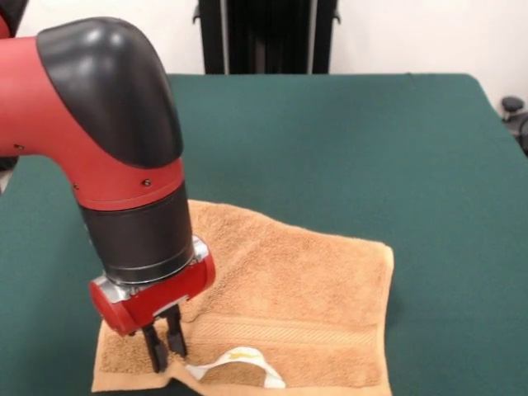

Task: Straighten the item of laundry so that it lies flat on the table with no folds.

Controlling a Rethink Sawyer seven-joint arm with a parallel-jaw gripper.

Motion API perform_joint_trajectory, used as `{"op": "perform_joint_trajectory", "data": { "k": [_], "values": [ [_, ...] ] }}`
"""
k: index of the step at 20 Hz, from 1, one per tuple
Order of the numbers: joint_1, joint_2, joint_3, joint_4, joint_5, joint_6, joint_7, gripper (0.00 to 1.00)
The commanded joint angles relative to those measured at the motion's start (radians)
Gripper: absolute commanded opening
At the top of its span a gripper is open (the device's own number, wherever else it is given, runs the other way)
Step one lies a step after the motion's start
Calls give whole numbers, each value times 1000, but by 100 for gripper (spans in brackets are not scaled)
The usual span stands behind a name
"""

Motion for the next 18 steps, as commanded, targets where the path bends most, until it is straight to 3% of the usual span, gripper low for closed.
{"op": "perform_joint_trajectory", "data": {
  "k": [1, 12, 13, 17, 18],
  "values": [
    [54, 3, 38, -84, 13, 115, -331, 0],
    [56, 2, 23, -72, 11, 129, -377, 0],
    [52, -1, 25, -56, 17, 130, -391, 100],
    [66, -26, 6, -39, 0, 160, -417, 100],
    [70, -37, -16, -36, -1, 171, -357, 100]
  ]
}}
